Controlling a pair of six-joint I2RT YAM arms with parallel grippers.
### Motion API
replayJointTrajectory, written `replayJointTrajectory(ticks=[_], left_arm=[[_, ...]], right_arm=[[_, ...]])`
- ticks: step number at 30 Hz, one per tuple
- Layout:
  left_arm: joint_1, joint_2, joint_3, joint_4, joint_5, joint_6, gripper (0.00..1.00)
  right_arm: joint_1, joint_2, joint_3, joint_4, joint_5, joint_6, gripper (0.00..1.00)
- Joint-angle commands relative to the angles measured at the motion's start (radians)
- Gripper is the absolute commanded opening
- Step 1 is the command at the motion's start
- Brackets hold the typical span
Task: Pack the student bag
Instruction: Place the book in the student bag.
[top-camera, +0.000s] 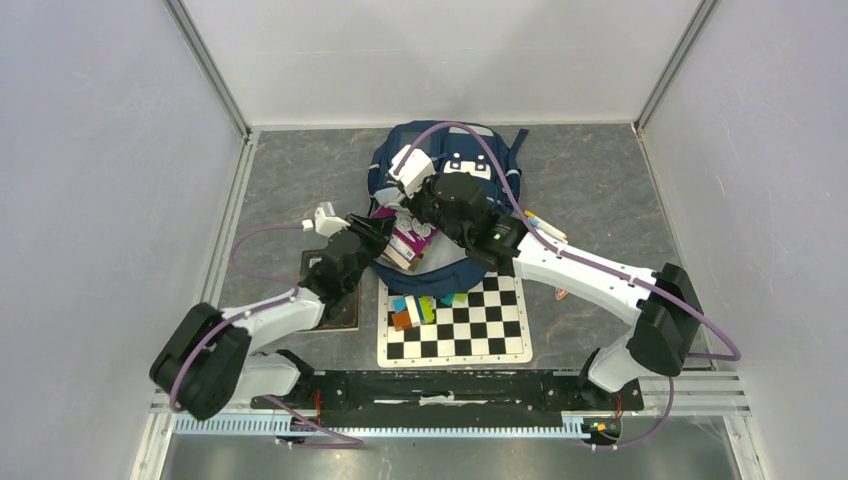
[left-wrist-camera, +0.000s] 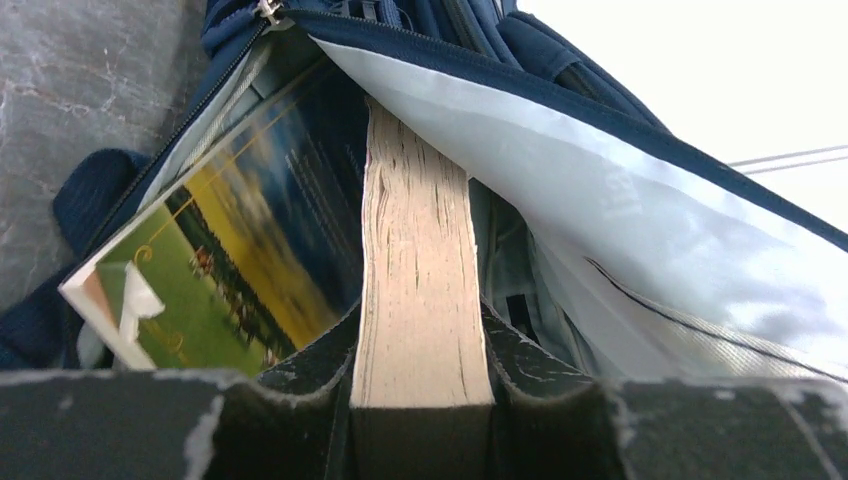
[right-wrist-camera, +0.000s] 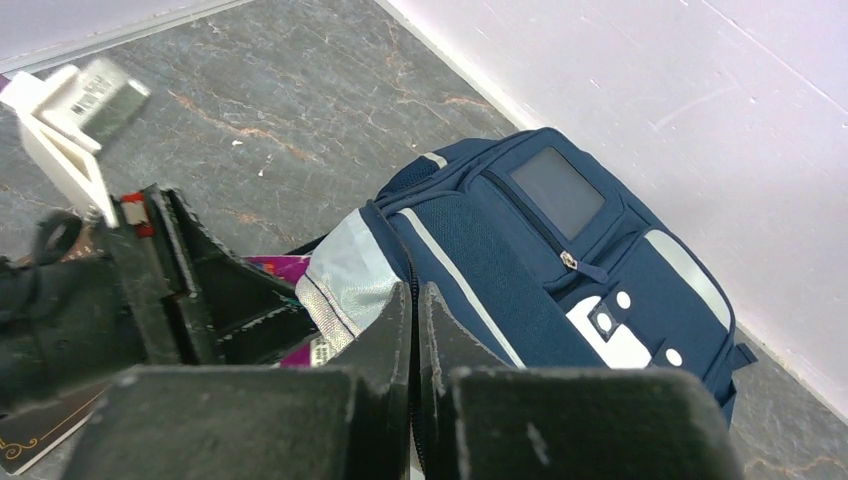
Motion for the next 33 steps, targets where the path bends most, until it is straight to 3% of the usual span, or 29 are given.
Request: replayJointTrajectory(ticks=[1,9,11,14,20,23,30,33], left_arm=[[-0.032,0.141,0.069,0.320,-0.164,0.059,0.02],[-0.046,0.334,0.153,0.380,-0.197,0.078,0.04],[-0.046,0.338,0.185,0.287,-0.215,0.092,0.20],[-0.046,0.331,0.230,0.125,-0.206,0.125,0.37],[-0.042,0.273,0.242,-0.006,-0.178,0.286,0.83],[-0.036,0.215,0.277,-0.185,-0.146,0.319,0.96],[-0.031,-0.048,0.192,-0.372,-0.097,0.412,1.00],[0.002,-0.170,0.197,-0.597,-0.041,0.455,1.00]], right_arm=[[0.011,-0.089,0.018,0.179,0.014,-0.028,0.00],[0.011,-0.079,0.022,0.156,0.030,-0.061,0.00],[0.010,-0.078,0.014,0.155,0.032,-0.067,0.00],[0.010,-0.078,0.000,0.158,0.036,-0.072,0.00],[0.010,-0.085,-0.024,0.150,0.044,-0.081,0.00],[0.010,-0.101,-0.042,0.155,0.057,-0.082,0.00],[0.010,-0.112,-0.069,0.149,0.077,-0.089,0.00],[0.010,-0.119,-0.093,0.157,0.084,-0.084,0.00]])
